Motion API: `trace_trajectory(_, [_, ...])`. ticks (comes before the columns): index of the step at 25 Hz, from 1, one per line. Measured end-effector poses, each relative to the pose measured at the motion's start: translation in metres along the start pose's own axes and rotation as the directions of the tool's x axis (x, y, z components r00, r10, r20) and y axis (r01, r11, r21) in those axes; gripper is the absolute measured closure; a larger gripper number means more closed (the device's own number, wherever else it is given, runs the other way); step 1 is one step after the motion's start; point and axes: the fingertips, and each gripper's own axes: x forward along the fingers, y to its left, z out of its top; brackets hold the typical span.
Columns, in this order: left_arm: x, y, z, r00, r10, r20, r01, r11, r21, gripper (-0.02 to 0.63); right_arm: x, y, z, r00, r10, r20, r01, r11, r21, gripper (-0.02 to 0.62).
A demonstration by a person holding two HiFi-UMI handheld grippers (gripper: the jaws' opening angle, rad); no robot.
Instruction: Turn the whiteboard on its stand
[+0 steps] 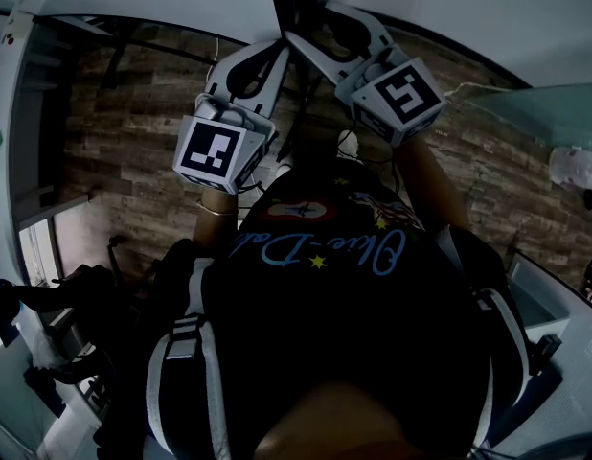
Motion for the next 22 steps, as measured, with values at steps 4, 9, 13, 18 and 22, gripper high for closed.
trace_trajectory(4, [-0.004,0.003,-0.001,1.0,0.001,0.003,-0.001,1.0,-0.003,0.606,0.004,0.004,0.002,1.0,-0.002,0.005,0.002,1.0,0.005,0.415])
trace_trajectory(9, [-0.006,0.0,-0.002,1.0,-0.006,-0.012,0.006,1.0,0.001,0.605,0.003,0.007,0.004,1.0,-0.011,0.006,0.011,1.0,0.015,0.415])
trace_trajectory(13, [-0.007,-0.002,0.0,1.0,-0.004,0.0,0.004,1.0,0.003,0.606,0.001,0.013,0.007,1.0,0.014,0.003,-0.014,1.0,0.01,0.416])
trace_trajectory(18, [-0.008,-0.001,-0.001,1.0,-0.008,-0.005,0.008,1.0,0.0,0.606,0.002,0.011,0.004,1.0,-0.008,0.007,0.008,1.0,0.018,0.416])
trace_trajectory(22, [-0.007,-0.001,-0.001,1.0,-0.006,0.004,0.006,1.0,-0.001,0.606,0.0,0.007,0.002,1.0,-0.016,0.015,0.016,1.0,0.02,0.414])
